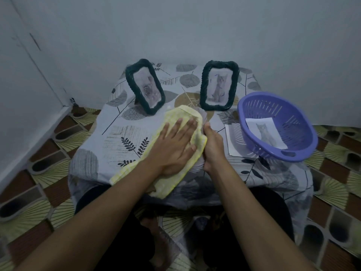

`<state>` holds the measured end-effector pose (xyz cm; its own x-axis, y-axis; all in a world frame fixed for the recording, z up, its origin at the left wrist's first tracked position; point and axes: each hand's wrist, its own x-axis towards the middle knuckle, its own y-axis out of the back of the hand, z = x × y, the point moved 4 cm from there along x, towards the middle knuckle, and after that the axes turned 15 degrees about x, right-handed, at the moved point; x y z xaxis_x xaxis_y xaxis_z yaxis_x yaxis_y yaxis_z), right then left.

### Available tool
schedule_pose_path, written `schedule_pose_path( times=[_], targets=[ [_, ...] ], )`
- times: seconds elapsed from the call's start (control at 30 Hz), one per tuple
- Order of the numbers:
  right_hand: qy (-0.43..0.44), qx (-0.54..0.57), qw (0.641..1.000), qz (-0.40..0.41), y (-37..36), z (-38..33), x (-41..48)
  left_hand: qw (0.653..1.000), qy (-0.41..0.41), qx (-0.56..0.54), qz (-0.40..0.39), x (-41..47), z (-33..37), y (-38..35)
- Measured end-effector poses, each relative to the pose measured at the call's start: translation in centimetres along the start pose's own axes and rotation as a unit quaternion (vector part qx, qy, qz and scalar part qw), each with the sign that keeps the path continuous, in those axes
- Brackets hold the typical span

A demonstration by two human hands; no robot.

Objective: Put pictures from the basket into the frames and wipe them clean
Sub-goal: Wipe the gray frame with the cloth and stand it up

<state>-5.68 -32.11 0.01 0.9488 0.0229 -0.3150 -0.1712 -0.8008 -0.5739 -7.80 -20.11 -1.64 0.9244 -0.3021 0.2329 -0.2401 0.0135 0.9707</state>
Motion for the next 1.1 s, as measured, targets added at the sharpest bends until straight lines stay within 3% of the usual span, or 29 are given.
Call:
schedule_pose_path(
  times=[0.13, 0.23, 0.33, 0.5, 0.57, 0.67, 0.73, 0.8, 0.93, 1.03, 1.1],
  targets=[
    [0.017, -0.031, 0.999, -0.031, -0.4, 1.0, -0.5, 0.987, 0.150, -0.058, 0.010, 1.5, -2.9, 0.6],
    [0.046, -0.039, 0.998, -0.023, -0.4, 0.7, -0.4, 0.956, 0.235, -0.175, 0.026, 1.8, -4.1, 0.7],
    [0.074, -0.026, 0.997, 0.011, -0.3, 0.3, 0.0, 0.917, 0.279, -0.284, 0.006, 1.4, -3.8, 0.3],
    [0.145, 0.008, 0.987, 0.072, -0.1, -0.8, 0.5, 0.887, 0.322, -0.332, 0.002, 0.0, -2.0, -0.2],
    [0.182, 0.040, 0.978, 0.090, -0.1, -0.8, 0.6, 0.854, 0.368, -0.366, 0.039, -0.3, -1.7, -0.4],
    [0.226, 0.105, 0.963, 0.106, -1.0, -0.4, 0.3, 0.775, 0.452, -0.432, 0.092, -0.6, -0.9, -0.6],
    [0.230, 0.145, 0.956, 0.111, -1.8, 0.1, 0.2, 0.717, 0.497, -0.477, 0.103, -0.6, -0.3, -0.9],
    [0.227, 0.174, 0.952, 0.110, -2.0, 0.5, 0.3, 0.681, 0.518, -0.504, 0.118, -0.7, -0.4, -0.9],
    [0.173, 0.244, 0.954, 0.032, -1.5, 0.6, 0.7, 0.677, 0.503, -0.515, 0.154, -1.0, -2.4, -0.4],
    [0.098, 0.270, 0.958, -0.002, -0.5, 0.0, 1.0, 0.702, 0.465, -0.519, 0.147, -1.0, -4.2, 0.2],
    [0.053, 0.221, 0.974, -0.012, 0.6, -0.6, 1.2, 0.724, 0.433, -0.520, 0.135, -1.0, -5.6, 0.5]
  ],
)
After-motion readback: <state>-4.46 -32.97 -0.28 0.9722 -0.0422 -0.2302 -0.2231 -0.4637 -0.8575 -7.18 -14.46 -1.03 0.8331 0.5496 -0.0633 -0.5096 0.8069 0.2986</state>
